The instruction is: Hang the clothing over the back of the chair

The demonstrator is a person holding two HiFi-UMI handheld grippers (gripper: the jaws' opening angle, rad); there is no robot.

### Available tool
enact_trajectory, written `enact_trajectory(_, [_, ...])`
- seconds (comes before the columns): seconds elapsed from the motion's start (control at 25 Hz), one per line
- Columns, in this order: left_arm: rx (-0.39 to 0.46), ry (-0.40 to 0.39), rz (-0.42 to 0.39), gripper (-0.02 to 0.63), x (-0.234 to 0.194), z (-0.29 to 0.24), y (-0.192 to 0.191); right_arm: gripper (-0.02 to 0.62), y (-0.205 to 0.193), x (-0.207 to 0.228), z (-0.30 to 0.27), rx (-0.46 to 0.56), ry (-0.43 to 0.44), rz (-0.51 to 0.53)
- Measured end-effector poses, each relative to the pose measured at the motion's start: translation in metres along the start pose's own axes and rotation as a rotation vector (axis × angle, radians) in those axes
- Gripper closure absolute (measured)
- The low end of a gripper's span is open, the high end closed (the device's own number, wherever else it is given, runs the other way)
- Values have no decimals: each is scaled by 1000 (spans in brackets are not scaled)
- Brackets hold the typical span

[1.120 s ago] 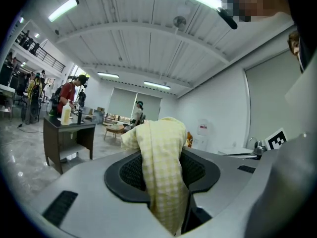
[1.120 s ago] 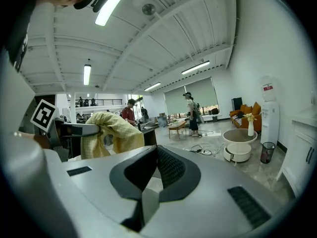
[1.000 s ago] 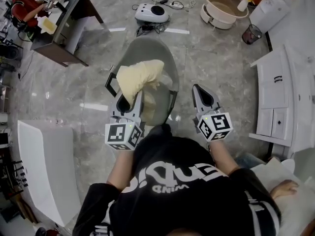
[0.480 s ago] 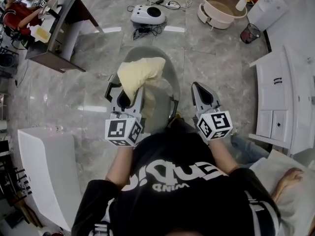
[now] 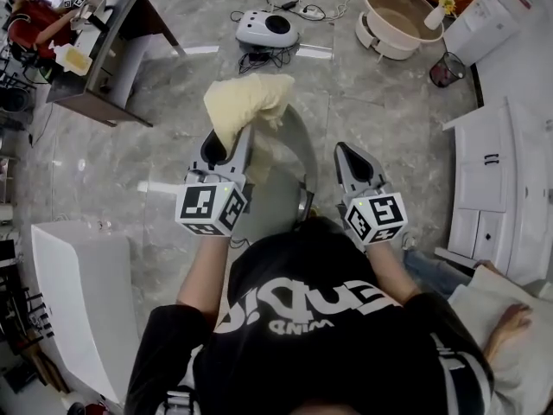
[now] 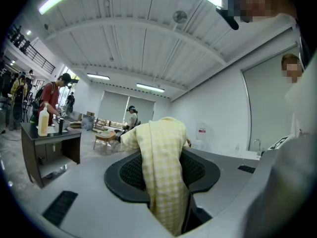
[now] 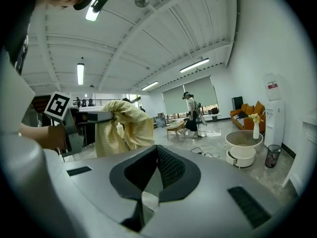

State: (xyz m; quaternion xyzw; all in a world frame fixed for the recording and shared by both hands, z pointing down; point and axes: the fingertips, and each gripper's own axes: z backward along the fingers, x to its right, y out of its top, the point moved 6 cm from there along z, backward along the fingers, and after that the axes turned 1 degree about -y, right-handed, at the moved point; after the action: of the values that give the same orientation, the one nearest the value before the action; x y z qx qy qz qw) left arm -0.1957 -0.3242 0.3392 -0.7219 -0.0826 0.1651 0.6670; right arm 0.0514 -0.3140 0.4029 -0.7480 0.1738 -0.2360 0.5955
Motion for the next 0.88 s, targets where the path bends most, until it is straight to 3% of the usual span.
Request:
enact_trajectory(0.44, [21,-15,-9,426,-28,-68,22,580,4,15,-28,-12,8,-3])
enact_trajectory(0.88, [-100,-6,-2,426,-47,-124,-50,580,-4,36,-36,-45,-16,-23])
